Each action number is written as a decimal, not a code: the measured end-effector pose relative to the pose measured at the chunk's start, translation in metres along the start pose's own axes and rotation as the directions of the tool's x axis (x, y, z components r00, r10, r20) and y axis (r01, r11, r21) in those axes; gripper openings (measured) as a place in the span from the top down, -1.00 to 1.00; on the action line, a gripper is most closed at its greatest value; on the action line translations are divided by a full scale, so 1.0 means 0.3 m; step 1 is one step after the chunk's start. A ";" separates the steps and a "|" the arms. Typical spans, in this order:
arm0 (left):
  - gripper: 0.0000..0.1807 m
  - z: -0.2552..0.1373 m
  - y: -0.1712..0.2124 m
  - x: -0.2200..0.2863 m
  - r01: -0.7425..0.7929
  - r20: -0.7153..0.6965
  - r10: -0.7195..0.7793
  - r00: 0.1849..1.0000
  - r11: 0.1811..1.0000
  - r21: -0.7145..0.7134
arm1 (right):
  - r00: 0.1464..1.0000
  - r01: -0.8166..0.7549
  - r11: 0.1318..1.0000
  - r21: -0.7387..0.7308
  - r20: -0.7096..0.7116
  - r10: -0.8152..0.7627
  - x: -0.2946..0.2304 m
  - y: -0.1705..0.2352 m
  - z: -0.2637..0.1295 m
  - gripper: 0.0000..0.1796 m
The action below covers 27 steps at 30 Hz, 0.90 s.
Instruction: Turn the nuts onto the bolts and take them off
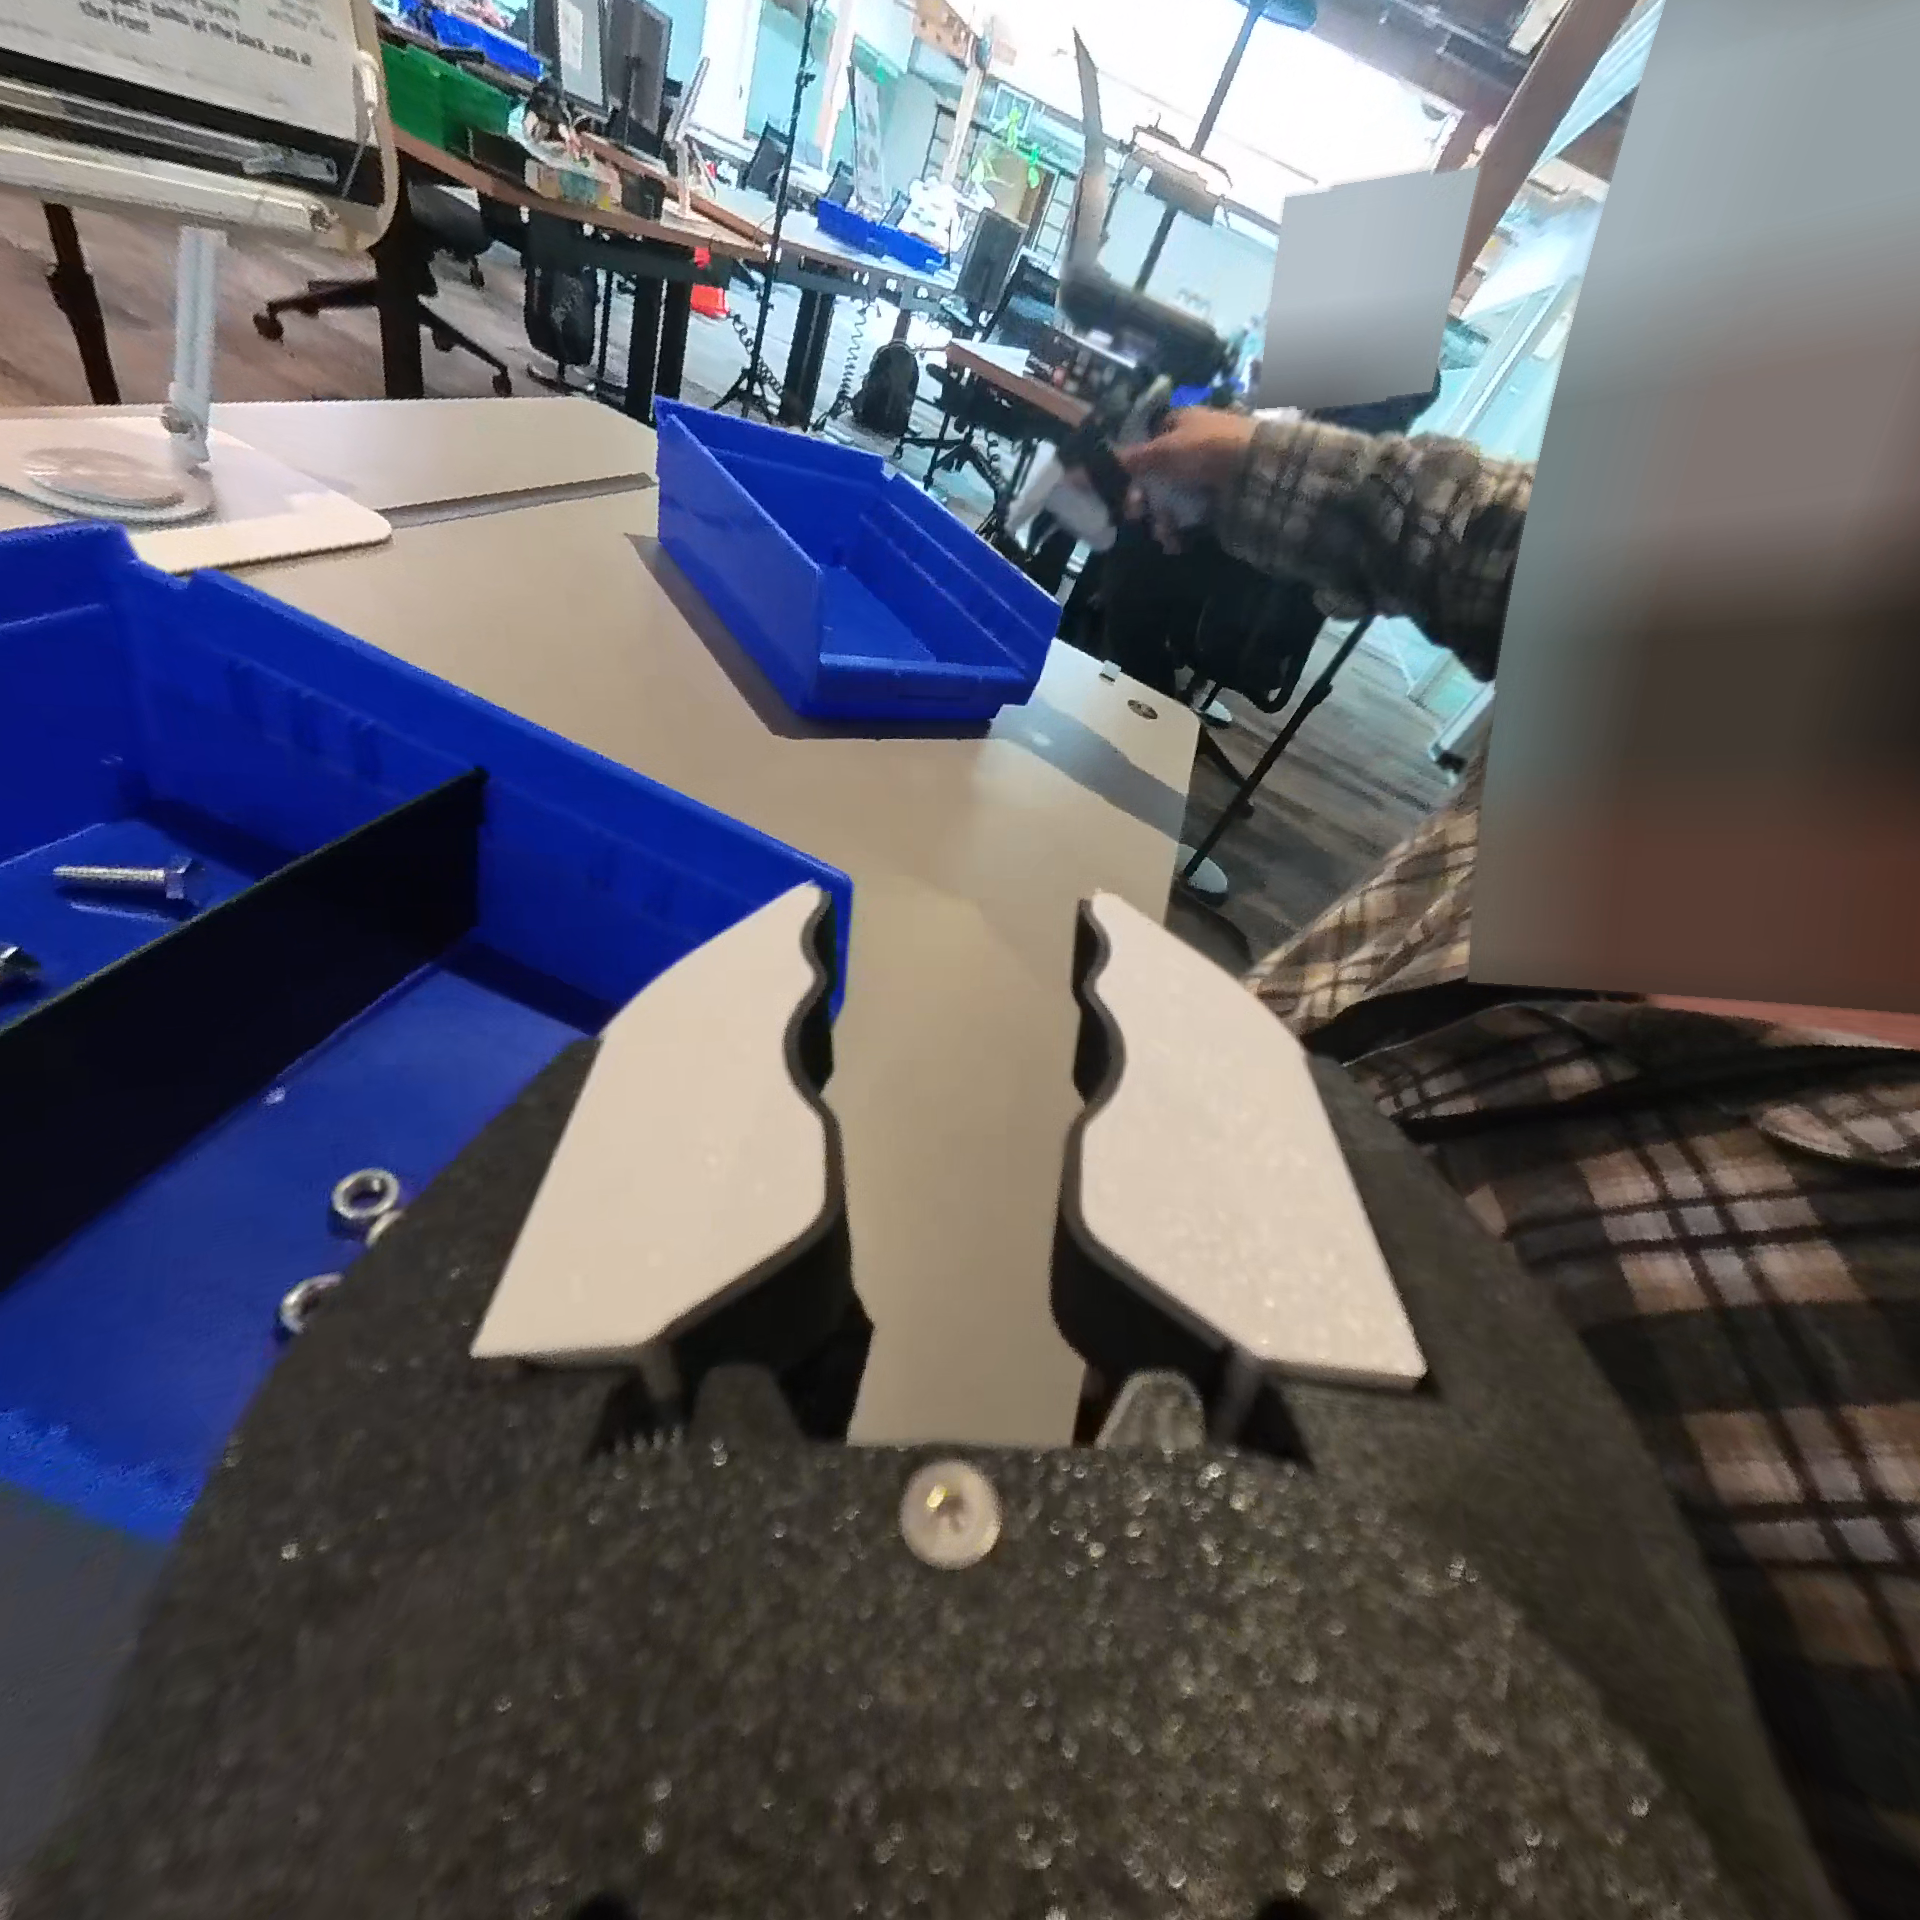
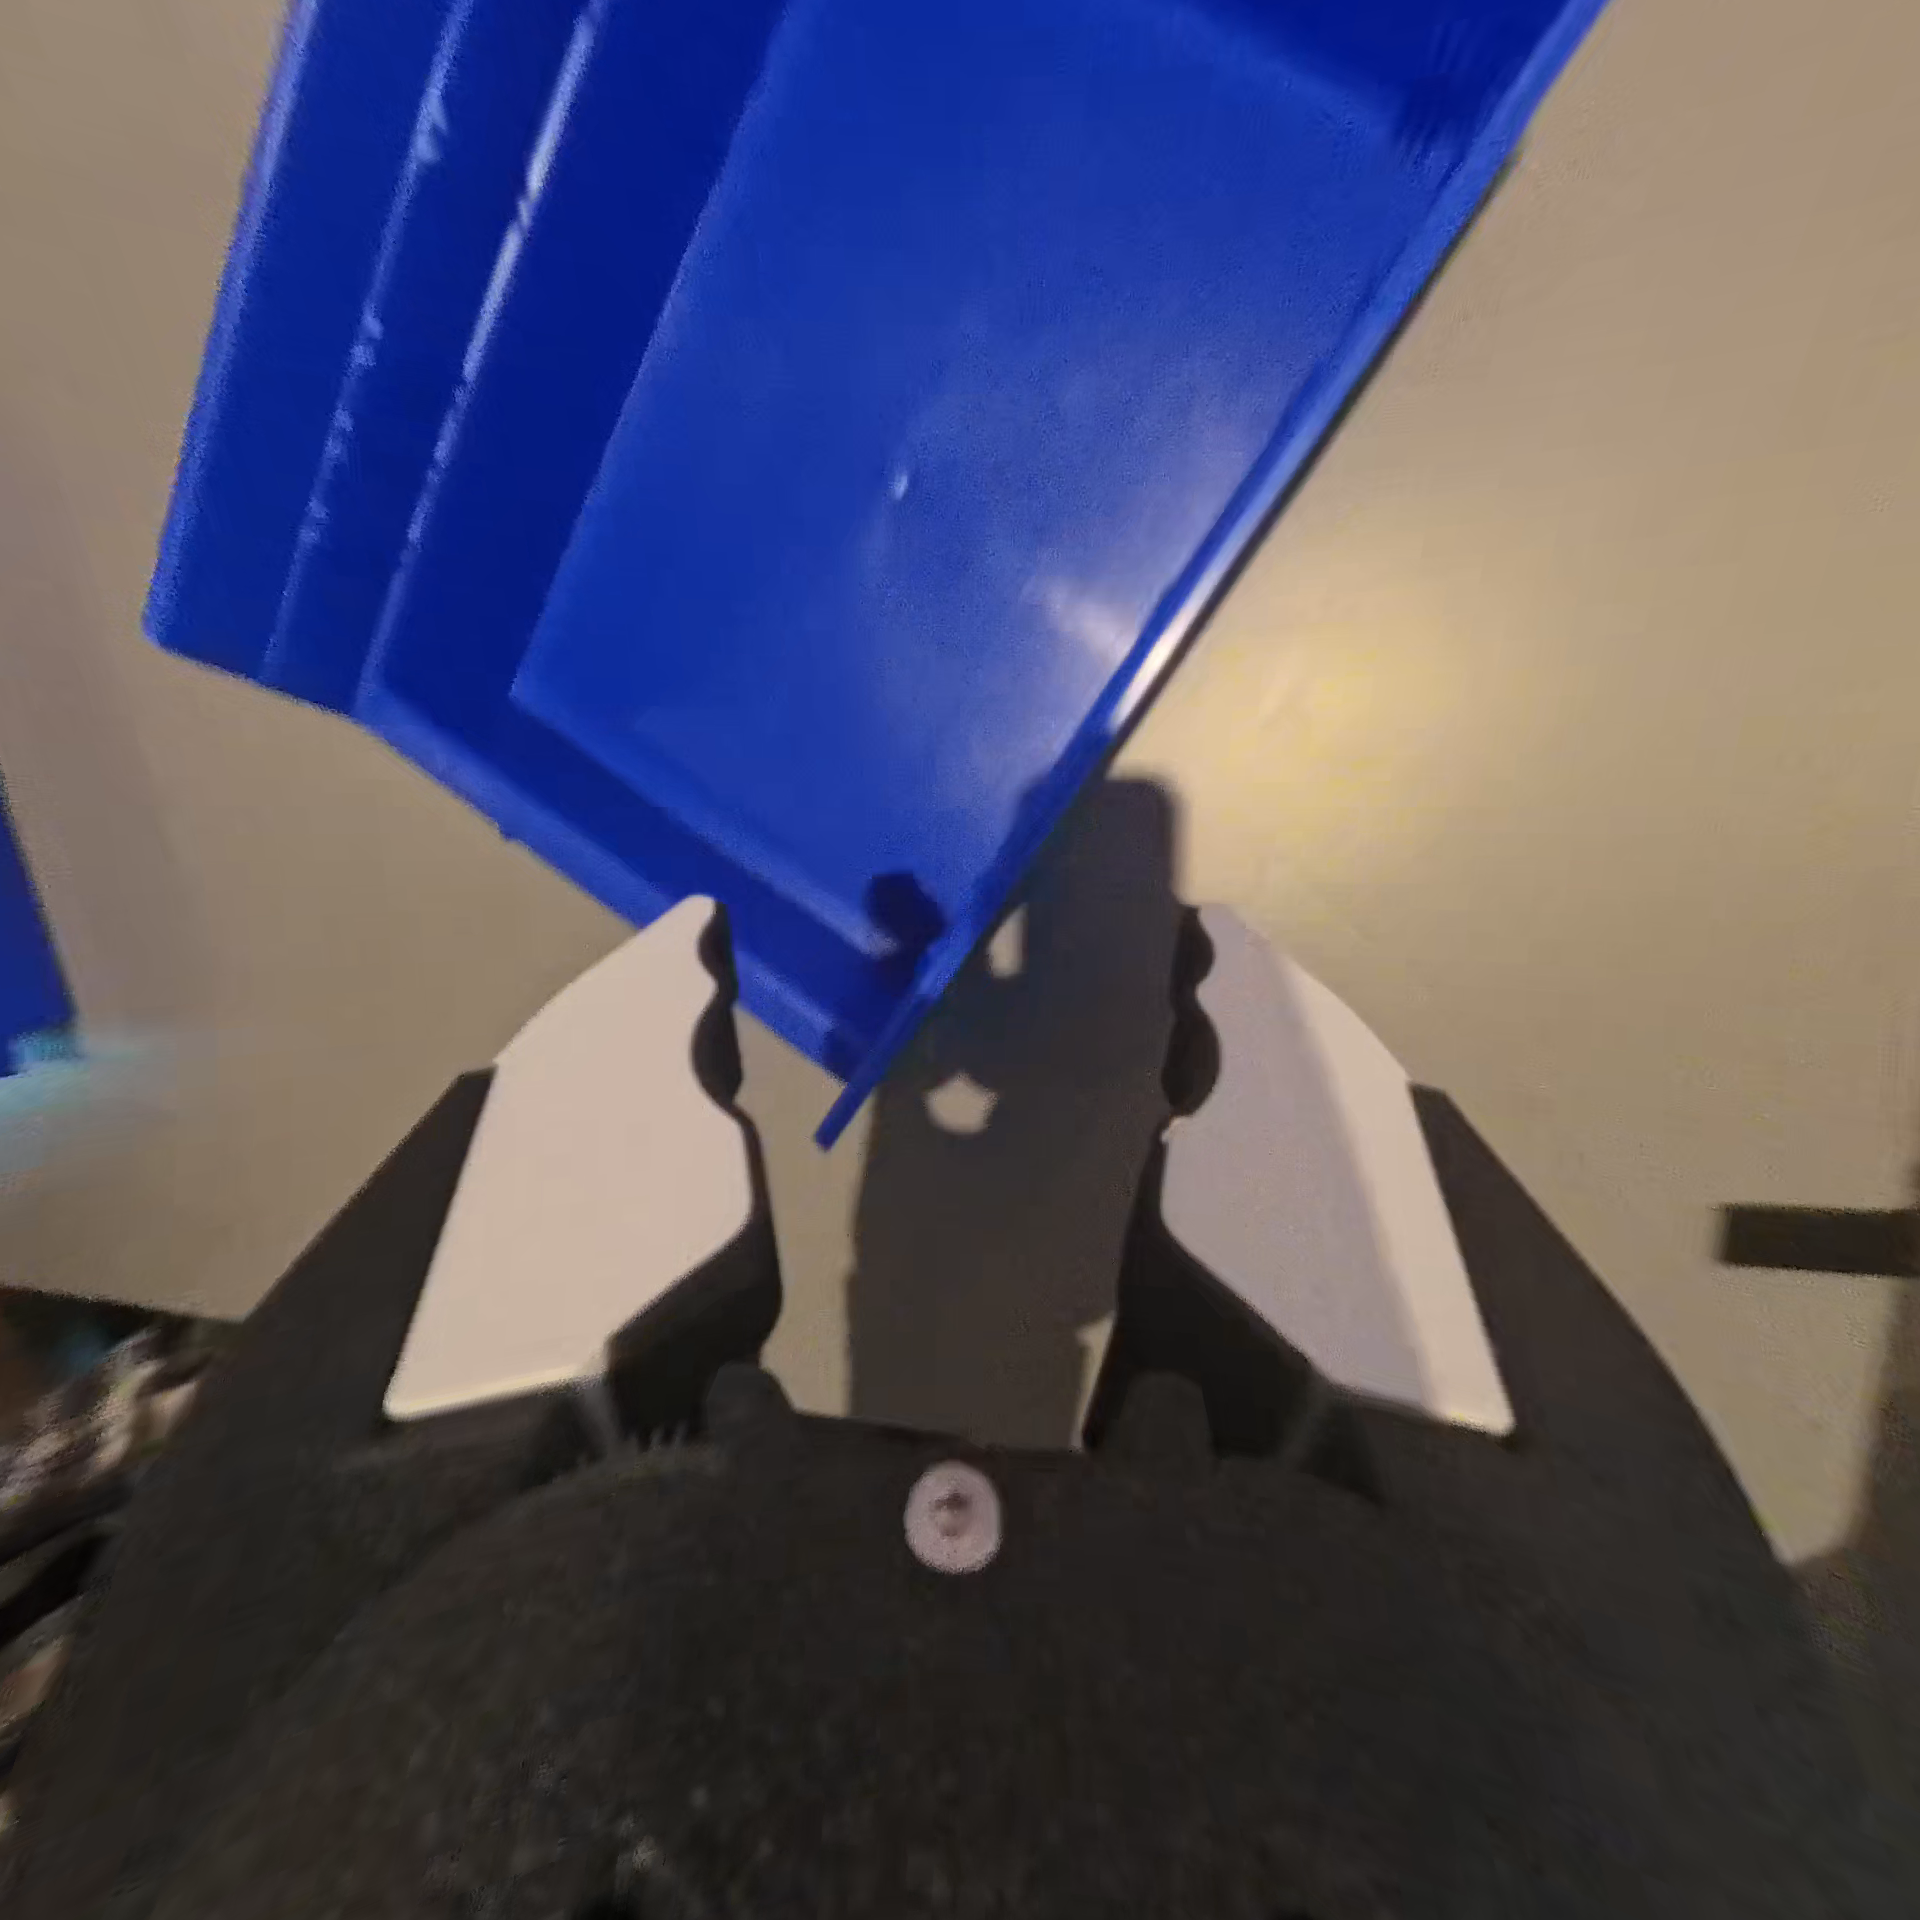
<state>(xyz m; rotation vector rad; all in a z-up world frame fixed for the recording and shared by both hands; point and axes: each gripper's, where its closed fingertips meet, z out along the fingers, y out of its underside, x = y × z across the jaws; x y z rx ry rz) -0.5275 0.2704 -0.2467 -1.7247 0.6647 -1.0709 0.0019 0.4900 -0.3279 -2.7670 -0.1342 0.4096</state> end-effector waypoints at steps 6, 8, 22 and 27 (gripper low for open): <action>0.52 -0.034 0.004 0.050 -0.024 -0.027 0.025 0.999 1.000 0.015 | 0.998 -0.065 0.993 -0.102 0.002 0.066 -0.019 0.101 0.118 0.33; 0.52 -0.048 0.014 0.058 -0.041 -0.012 0.041 0.999 0.999 0.006 | 0.998 -0.062 0.989 -0.132 -0.003 0.062 -0.018 0.100 0.139 0.70; 0.53 -0.040 0.037 -0.010 0.022 0.014 -0.022 1.000 1.000 -0.007 | 0.982 -0.046 0.966 -0.253 -0.188 -0.003 0.352 0.038 0.062 0.97; 0.53 0.001 0.019 -0.030 0.030 0.021 -0.029 0.999 0.999 -0.018 | 0.982 -0.019 0.960 -0.281 -0.184 -0.034 0.478 0.026 0.032 0.96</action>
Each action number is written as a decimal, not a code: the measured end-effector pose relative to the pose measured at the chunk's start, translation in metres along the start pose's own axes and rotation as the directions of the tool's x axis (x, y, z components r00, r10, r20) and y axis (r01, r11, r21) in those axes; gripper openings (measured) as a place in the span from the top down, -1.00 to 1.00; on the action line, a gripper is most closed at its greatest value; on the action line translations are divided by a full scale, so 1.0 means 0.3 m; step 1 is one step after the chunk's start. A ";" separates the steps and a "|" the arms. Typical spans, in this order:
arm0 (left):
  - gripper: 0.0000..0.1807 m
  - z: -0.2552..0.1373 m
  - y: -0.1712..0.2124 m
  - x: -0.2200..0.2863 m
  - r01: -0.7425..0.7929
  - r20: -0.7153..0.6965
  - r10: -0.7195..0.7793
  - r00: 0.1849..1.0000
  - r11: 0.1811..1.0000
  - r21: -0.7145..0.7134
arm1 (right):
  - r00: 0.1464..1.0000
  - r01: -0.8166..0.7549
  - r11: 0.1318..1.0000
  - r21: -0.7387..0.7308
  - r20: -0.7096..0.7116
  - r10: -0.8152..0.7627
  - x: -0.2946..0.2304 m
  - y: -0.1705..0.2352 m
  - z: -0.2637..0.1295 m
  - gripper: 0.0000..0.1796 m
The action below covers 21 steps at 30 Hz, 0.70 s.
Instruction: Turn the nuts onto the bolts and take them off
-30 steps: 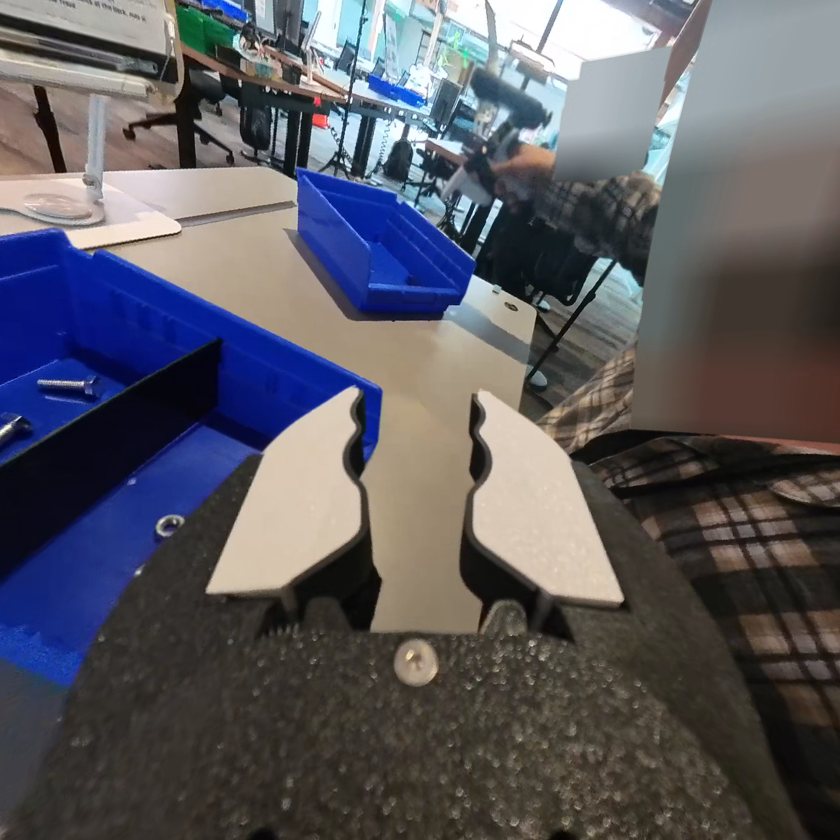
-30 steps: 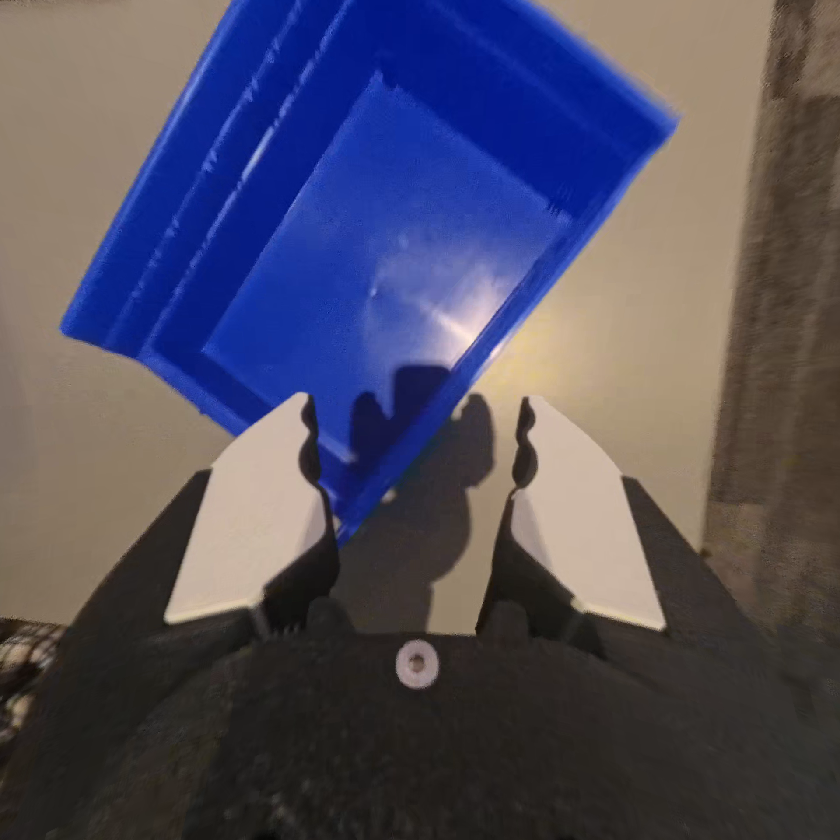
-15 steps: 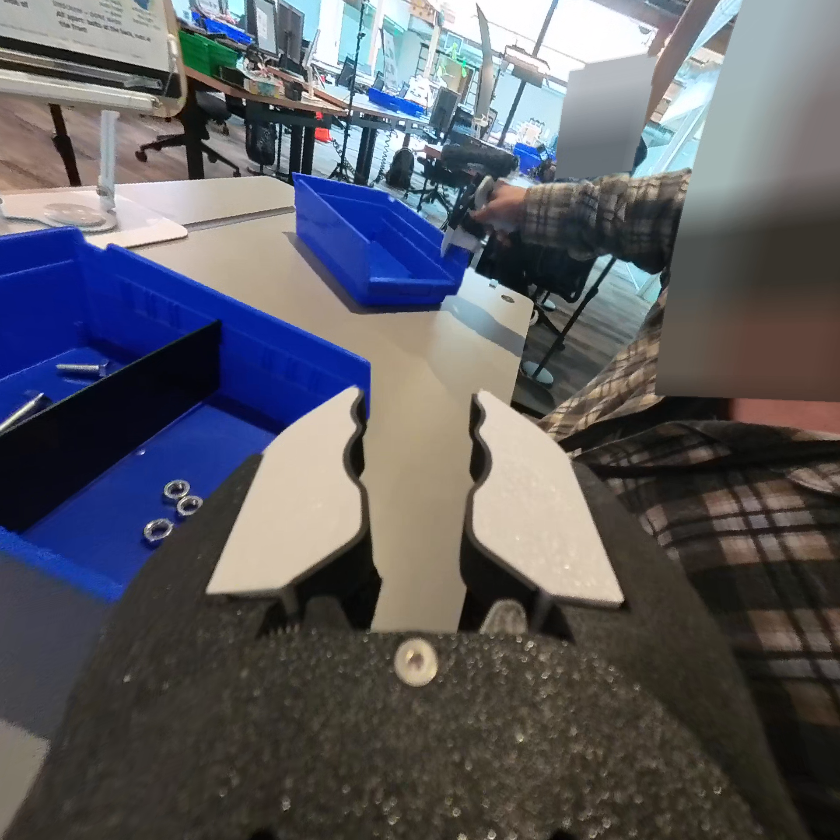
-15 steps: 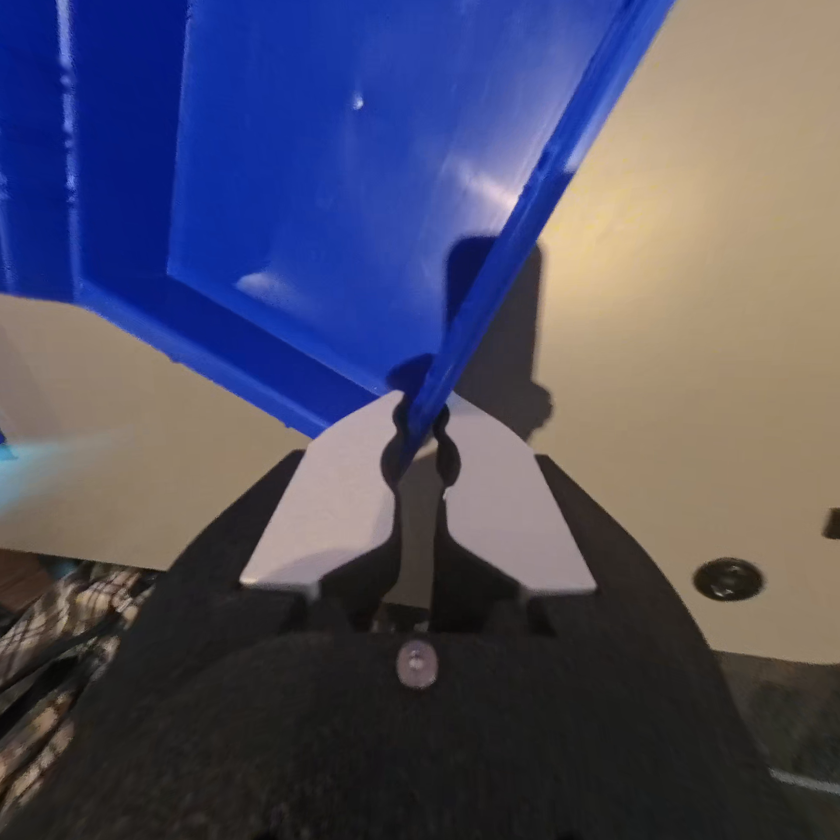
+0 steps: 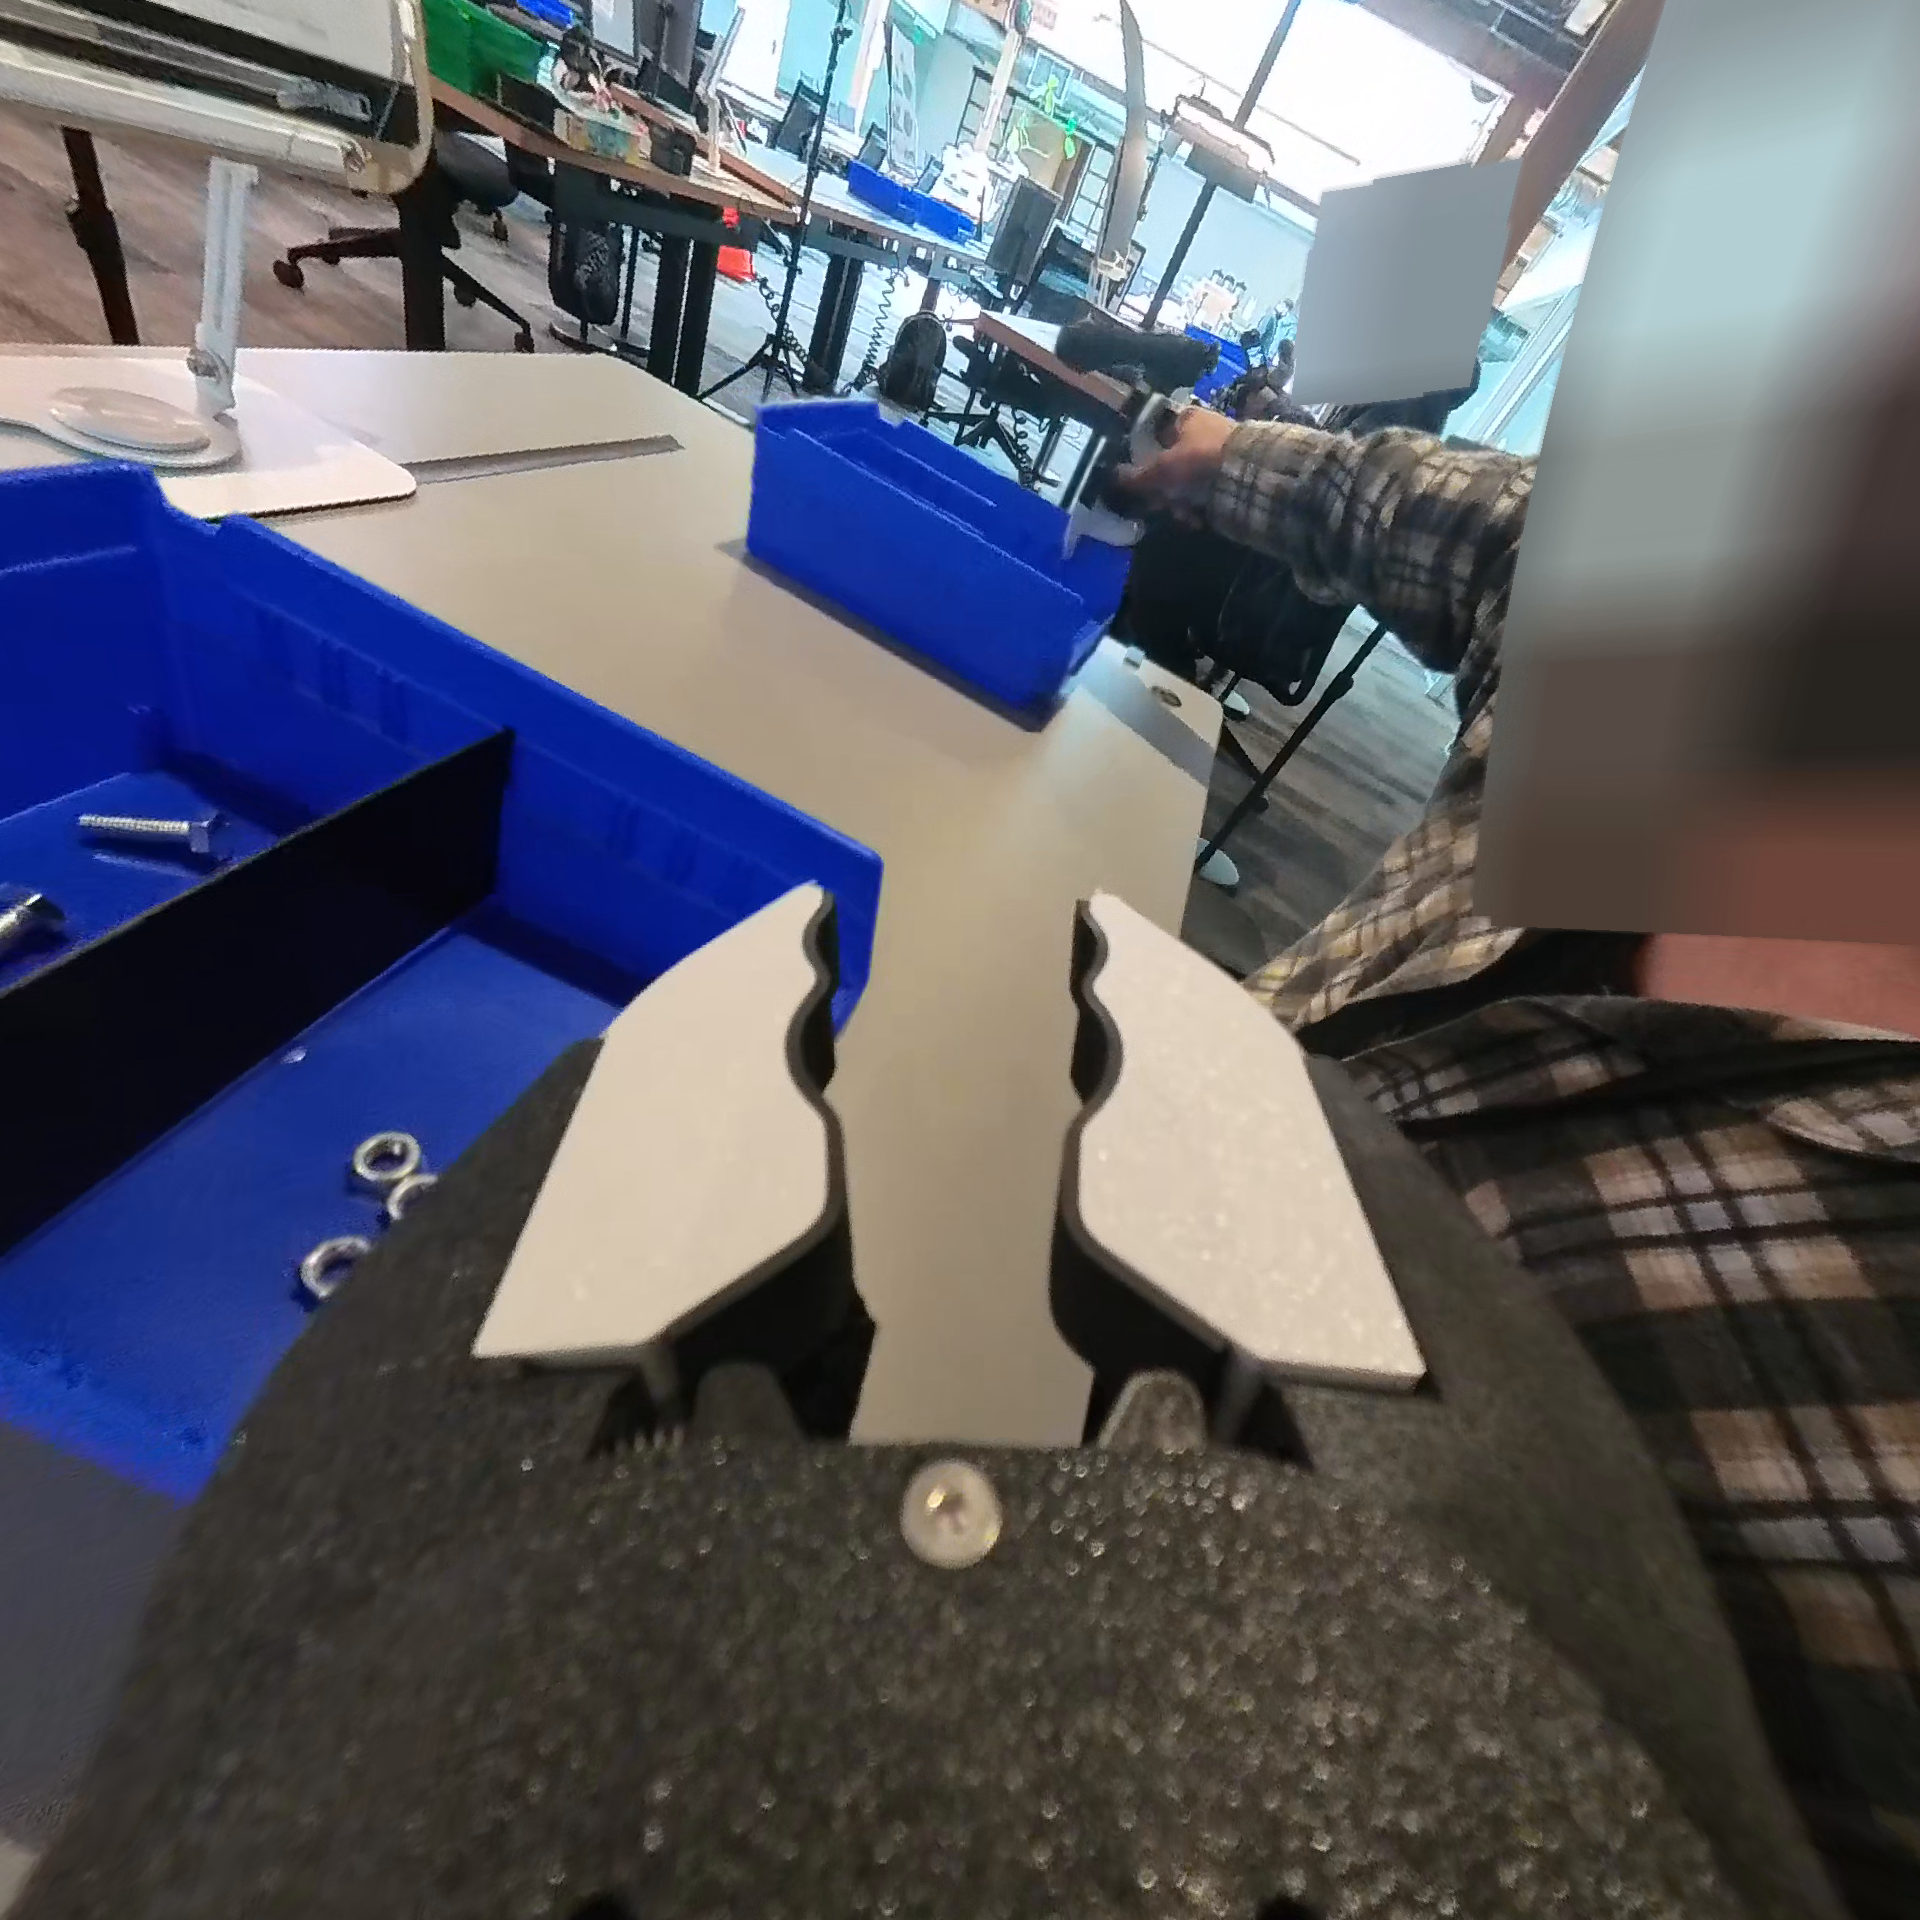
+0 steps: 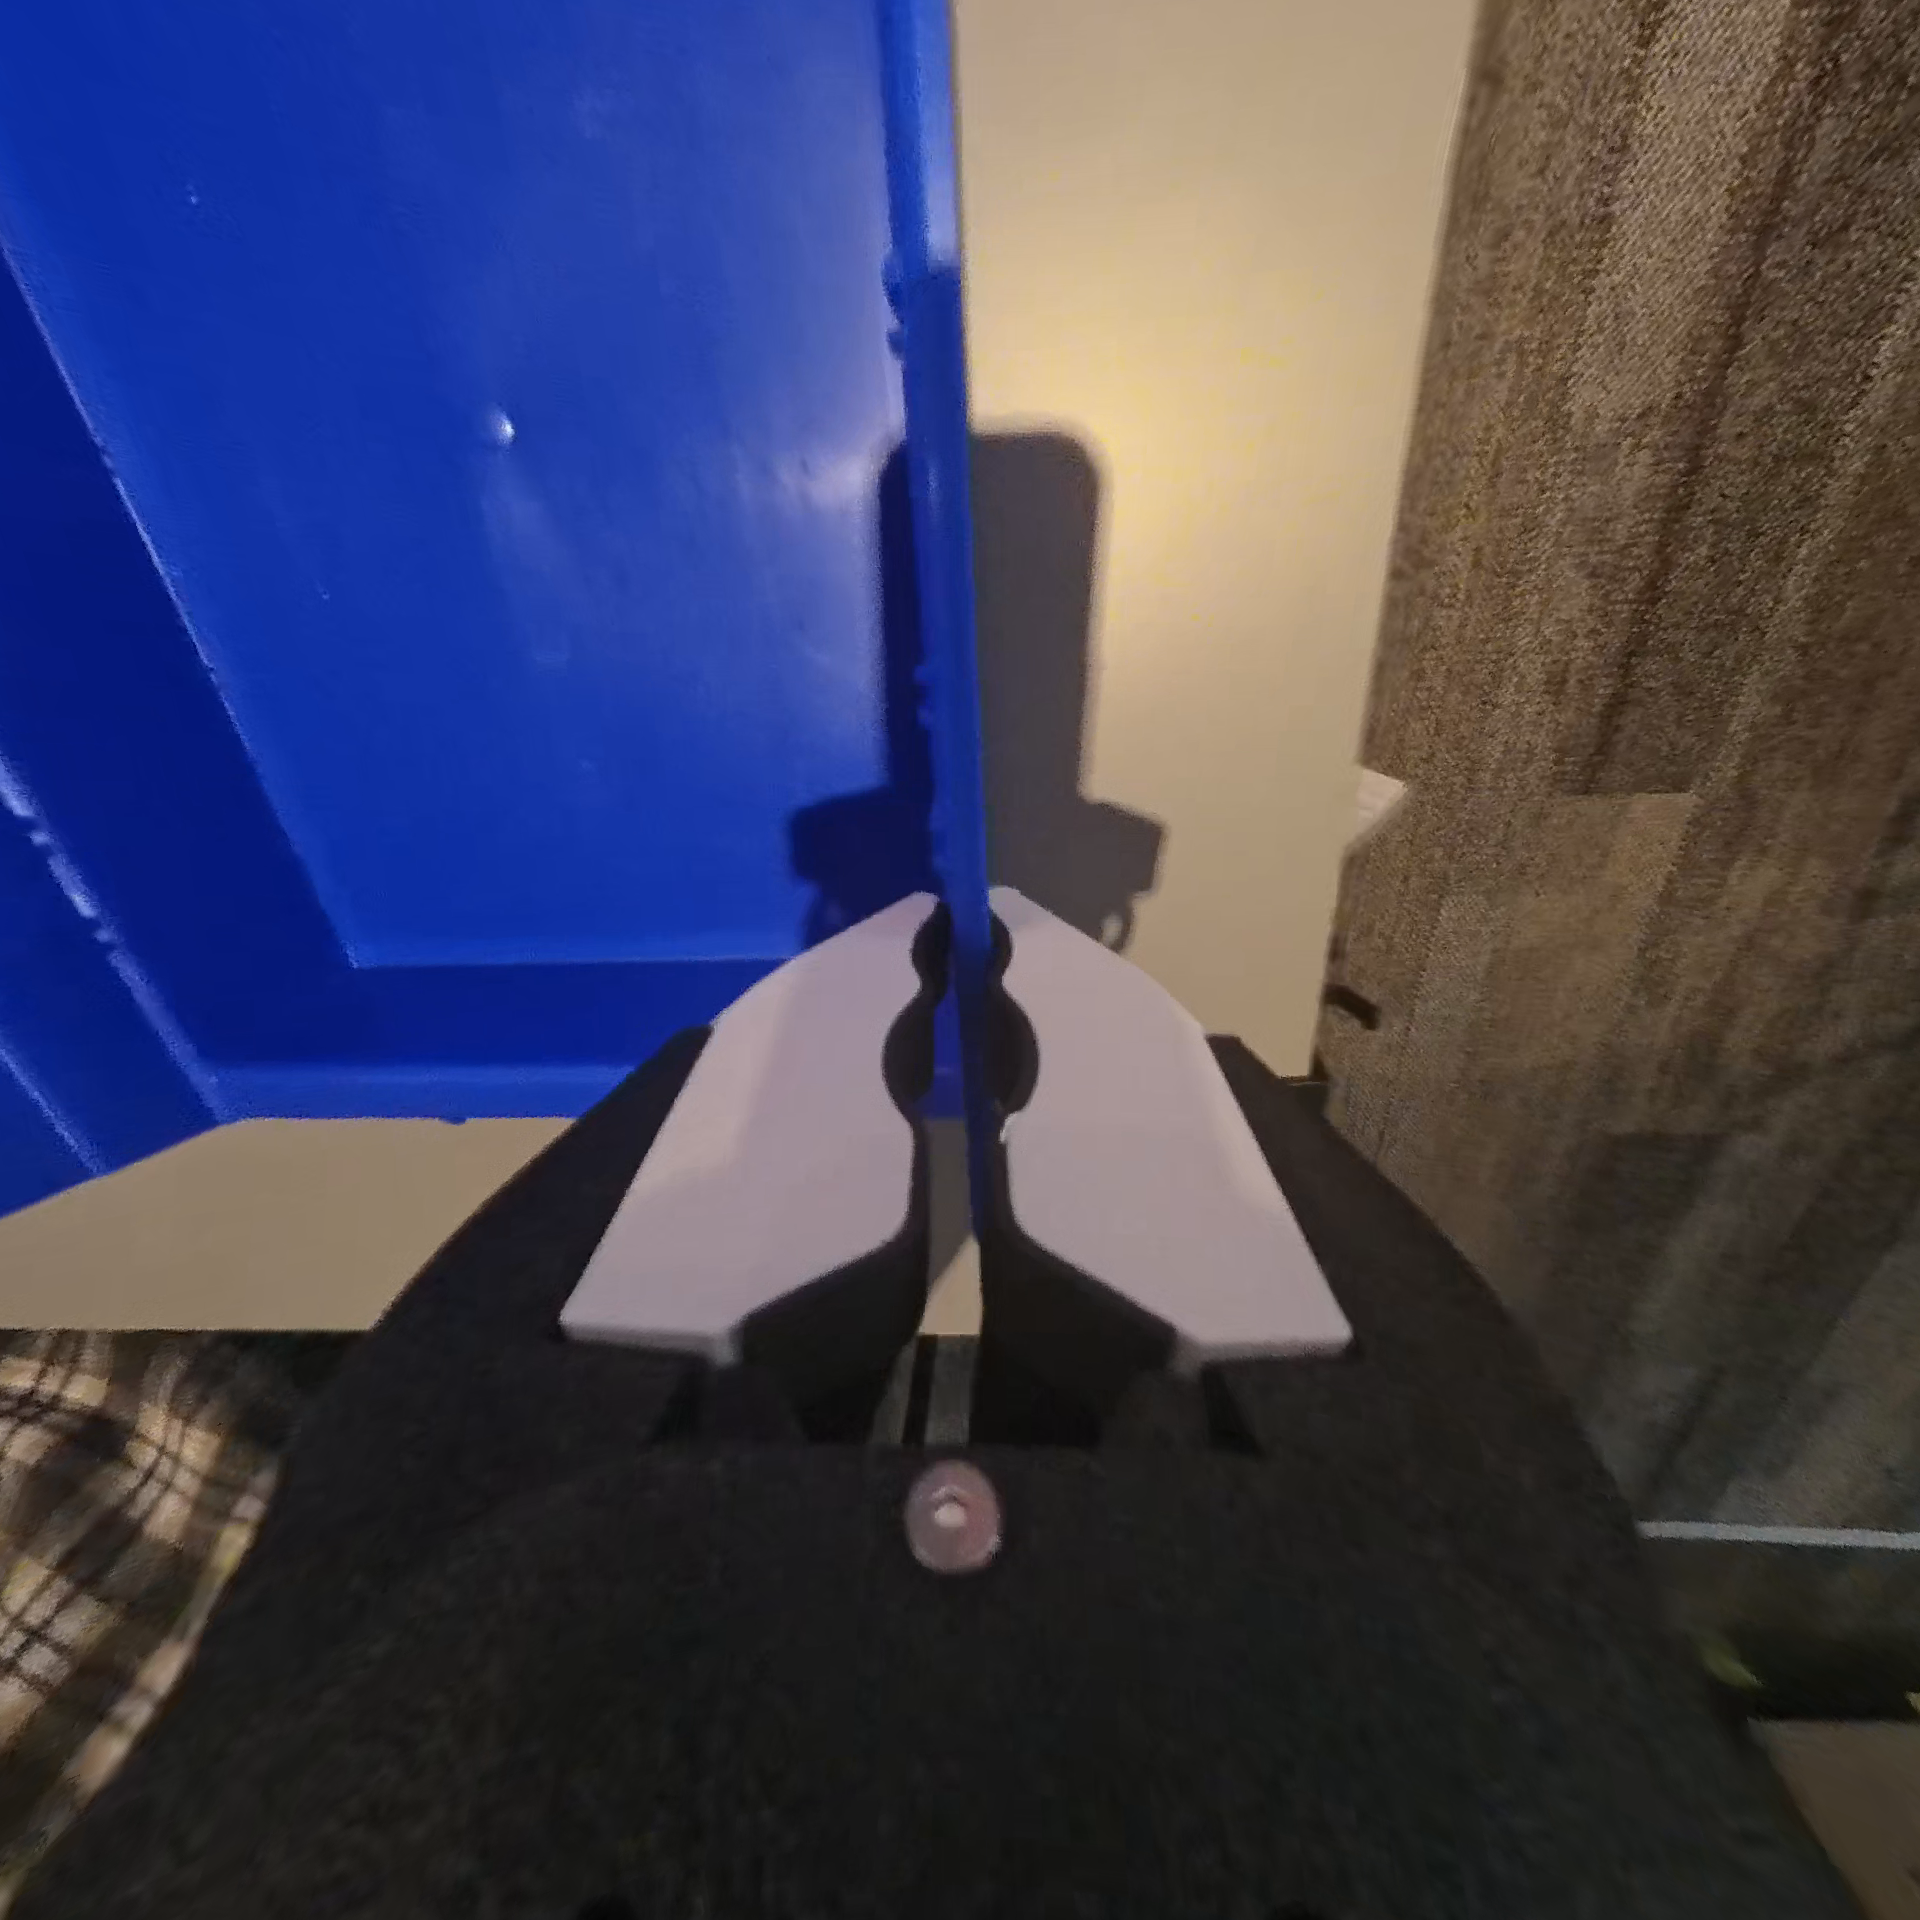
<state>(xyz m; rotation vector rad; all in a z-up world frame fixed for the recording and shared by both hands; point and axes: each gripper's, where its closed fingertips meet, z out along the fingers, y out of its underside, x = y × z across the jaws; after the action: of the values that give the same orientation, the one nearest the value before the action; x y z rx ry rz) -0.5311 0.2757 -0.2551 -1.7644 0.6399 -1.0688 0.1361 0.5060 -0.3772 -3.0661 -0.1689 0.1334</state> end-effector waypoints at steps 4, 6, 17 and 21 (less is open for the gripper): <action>0.53 0.039 -0.004 -0.009 0.015 -0.004 -0.015 1.000 1.000 -0.022 | 0.998 0.059 0.998 -0.012 0.002 -0.059 0.084 0.003 -0.007 0.96; 0.53 0.060 -0.005 -0.006 0.015 -0.009 -0.016 1.000 0.999 -0.036 | 0.996 0.084 0.996 -0.012 0.001 -0.084 0.117 0.003 -0.010 0.96; 0.53 0.111 -0.023 0.028 -0.017 0.002 0.017 1.000 0.996 -0.086 | 0.994 0.112 0.994 -0.012 0.015 -0.112 0.198 0.021 -0.018 0.97; 0.53 0.113 -0.027 0.035 -0.018 0.001 0.018 1.000 0.996 -0.083 | 0.992 0.123 0.992 -0.001 0.017 -0.123 0.206 0.026 -0.020 0.97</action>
<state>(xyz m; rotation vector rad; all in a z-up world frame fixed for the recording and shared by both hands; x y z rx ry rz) -0.4968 0.2863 -0.2496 -1.8266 0.7070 -1.0415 0.1986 0.5047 -0.3771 -3.0466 -0.3576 0.1523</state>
